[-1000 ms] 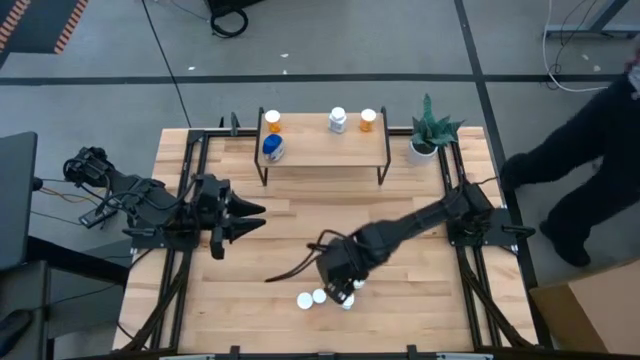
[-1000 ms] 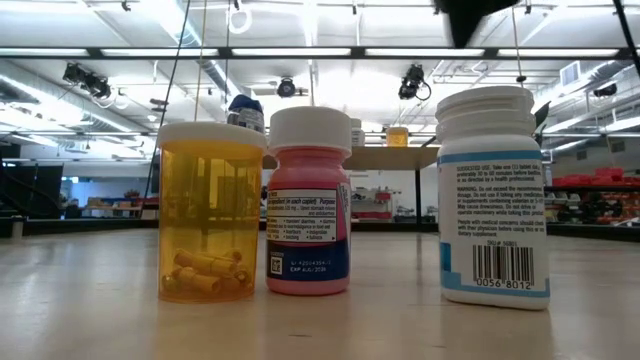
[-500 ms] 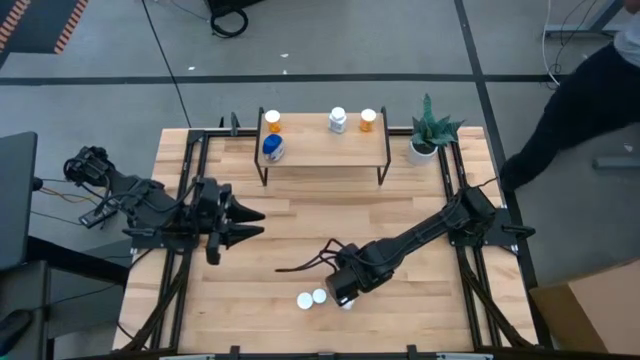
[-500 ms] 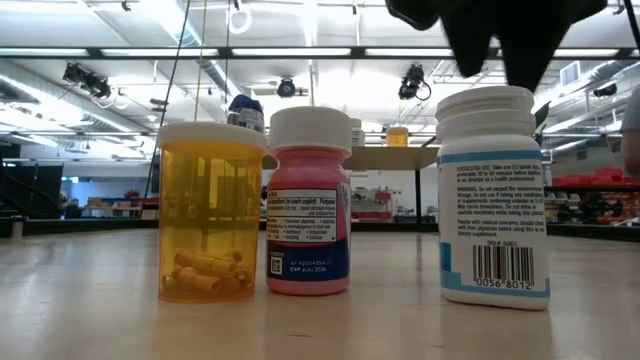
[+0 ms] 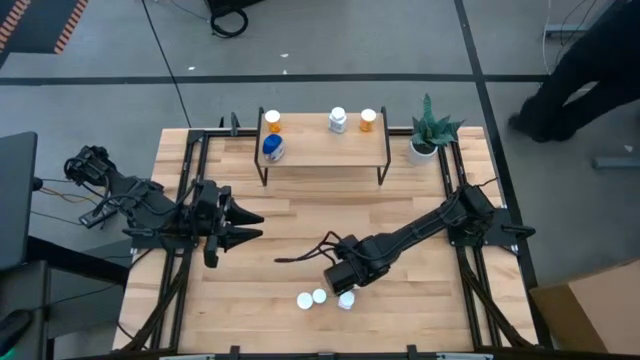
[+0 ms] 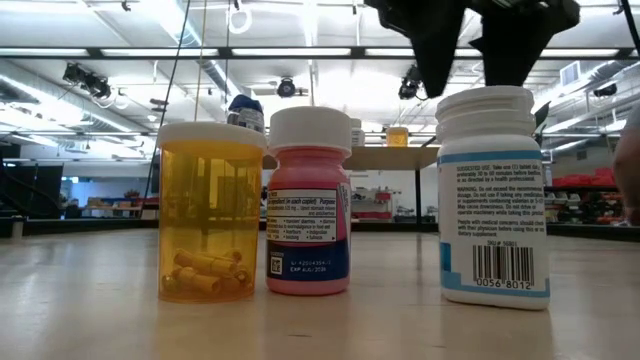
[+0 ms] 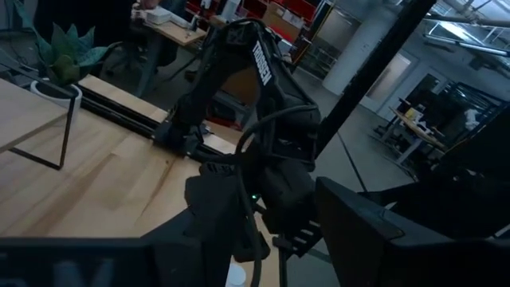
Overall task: Pick and place medicine bottles onto shelf by color
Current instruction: Put the white bottle on the shelf
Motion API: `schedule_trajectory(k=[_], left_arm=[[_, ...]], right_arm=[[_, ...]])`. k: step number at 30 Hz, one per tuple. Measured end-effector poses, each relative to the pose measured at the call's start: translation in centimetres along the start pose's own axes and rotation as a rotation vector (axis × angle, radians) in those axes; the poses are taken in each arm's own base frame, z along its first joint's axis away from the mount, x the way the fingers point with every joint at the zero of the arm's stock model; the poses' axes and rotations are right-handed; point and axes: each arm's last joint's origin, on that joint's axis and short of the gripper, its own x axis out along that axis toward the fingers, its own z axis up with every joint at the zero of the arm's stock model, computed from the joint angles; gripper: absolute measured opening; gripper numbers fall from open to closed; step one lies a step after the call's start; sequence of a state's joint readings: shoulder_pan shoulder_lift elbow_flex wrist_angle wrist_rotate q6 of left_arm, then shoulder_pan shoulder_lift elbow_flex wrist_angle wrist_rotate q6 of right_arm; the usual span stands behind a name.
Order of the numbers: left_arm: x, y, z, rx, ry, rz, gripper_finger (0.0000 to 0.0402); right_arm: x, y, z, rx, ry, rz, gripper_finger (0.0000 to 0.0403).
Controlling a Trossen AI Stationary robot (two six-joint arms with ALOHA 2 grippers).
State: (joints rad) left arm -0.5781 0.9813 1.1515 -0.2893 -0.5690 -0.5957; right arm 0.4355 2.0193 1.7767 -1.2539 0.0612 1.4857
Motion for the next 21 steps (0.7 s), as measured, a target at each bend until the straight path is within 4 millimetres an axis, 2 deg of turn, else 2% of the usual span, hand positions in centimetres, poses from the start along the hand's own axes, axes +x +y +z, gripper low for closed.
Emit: schedule_trajectory(k=[5,9,13,21], left_arm=[[0.0,0.0,0.0,0.000,0.000,0.000,0.0180],[0.0,0.0,0.0,0.002,0.000,0.000,0.0177],[0.0,0.0,0.0,0.005,0.000,0.001,0.0175],[0.0,0.0,0.0,0.007,0.003,0.004,0.0180]], right_arm=[[0.1,0.1,0.1,-0.013,-0.004,0.009,0.0331],[1.6,-0.4,-0.1,0.006,0.027,-0.026,0.0330],[2.8,-0.2,-0.4,0.014,0.094,0.017,0.0330],[2.9,0.0,-0.5,0.033,0.099,0.040,0.0330]])
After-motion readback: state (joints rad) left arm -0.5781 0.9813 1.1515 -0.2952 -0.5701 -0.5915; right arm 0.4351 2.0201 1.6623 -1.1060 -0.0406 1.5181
